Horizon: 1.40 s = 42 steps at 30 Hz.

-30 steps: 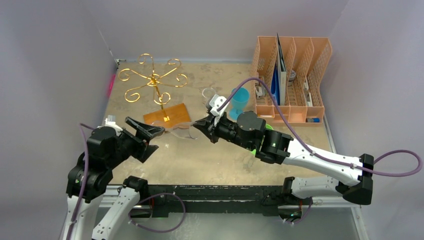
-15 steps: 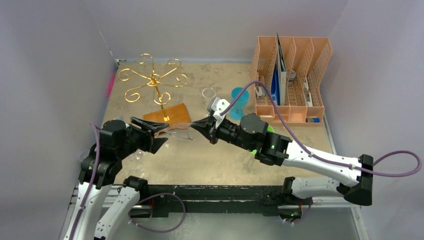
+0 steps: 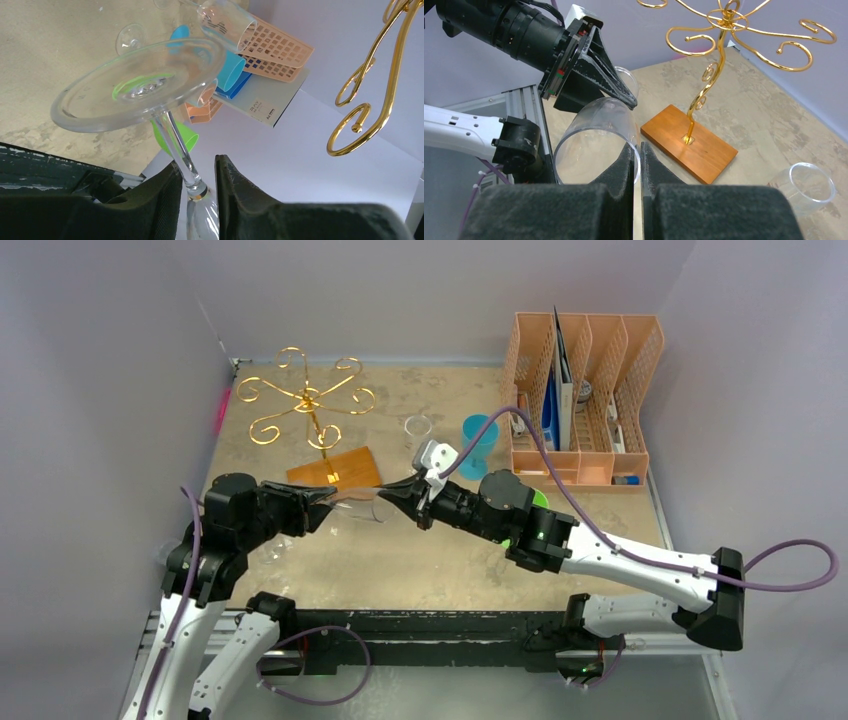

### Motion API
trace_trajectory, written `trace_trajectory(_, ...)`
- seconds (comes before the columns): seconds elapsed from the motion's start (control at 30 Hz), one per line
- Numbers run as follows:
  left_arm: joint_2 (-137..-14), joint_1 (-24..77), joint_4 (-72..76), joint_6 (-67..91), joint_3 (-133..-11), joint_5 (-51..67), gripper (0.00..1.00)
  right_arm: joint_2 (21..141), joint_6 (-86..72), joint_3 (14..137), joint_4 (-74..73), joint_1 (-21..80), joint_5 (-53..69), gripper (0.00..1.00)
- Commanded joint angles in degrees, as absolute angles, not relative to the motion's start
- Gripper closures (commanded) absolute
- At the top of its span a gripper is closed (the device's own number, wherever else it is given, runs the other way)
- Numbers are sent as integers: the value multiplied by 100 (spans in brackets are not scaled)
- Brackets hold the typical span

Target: Place the wine glass upside down on the wine glass rack

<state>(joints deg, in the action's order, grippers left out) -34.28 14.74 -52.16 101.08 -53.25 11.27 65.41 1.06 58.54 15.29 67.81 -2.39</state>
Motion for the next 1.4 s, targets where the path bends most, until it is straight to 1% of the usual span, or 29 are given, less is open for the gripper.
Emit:
trace_trajectory(0.0, -3416, 1450, -5125, 10462, -5449, 1099, 76, 6561, 103, 5811, 2224, 6802, -143, 100)
trace_trajectory(0.07, -3415, 1450, -5112, 10501, -5466, 1064, 81, 6571, 84, 5789, 2247, 6800, -149, 100)
trace_trajectory(0.1, -3413, 1450, -5108, 10515, -5471, 1095, 88, 6578, 78, 5777, 2250, 6798, -149, 100)
trace_trajectory(0.13, -3414, 1450, -5138, 10557, -5461, 1144, 98, 6582, 55, 5775, 2246, 6802, -124, 100)
trace_trajectory(0.17, -3392, 1450, -5130, 10593, -5441, 1172, 100, 6588, 53, 5793, 2167, 6798, -56, 100)
trace_trajectory(0.2, -3353, 1450, -5084, 10592, -5402, 1177, 100, 6599, 53, 5829, 2057, 6801, -15, 98)
trace_trajectory(0.37, -3109, 1450, -4995, 10639, -5233, 1085, 100, 6468, 38, 5682, 1893, 6802, -167, 71)
trace_trajectory(0.53, -2867, 1450, -5139, 10293, -5337, 607, 100, 6155, -159, 5463, 1637, 6796, -354, 55)
trace_trajectory(0.63, -2836, 1450, -5308, 9755, -5518, 277, 100, 5878, -73, 5394, 1065, 6802, -137, 49)
trace_trajectory(0.77, -2746, 1450, -5413, 8507, -5782, -229, 100, 5377, 172, 5412, 132, 6794, -132, 45)
trace_trajectory(0.87, -2609, 1450, -5131, 7407, -5759, -255, 100, 4968, 119, 5338, -98, 6792, -355, 42)
trace_trajectory(1.0, -2493, 1450, -4410, 6166, -5704, 201, 100, 4656, 59, 5297, -72, 6787, -679, 39)
trace_trajectory(1.17, -2252, 1450, -3821, 4502, -5622, 677, 100, 4721, 37, 5412, 154, 6789, -1179, 38)
trace_trajectory(1.37, -2180, 1450, -3047, 2954, -5444, 1841, 100, 5029, -200, 5381, 654, 6792, -936, 38)
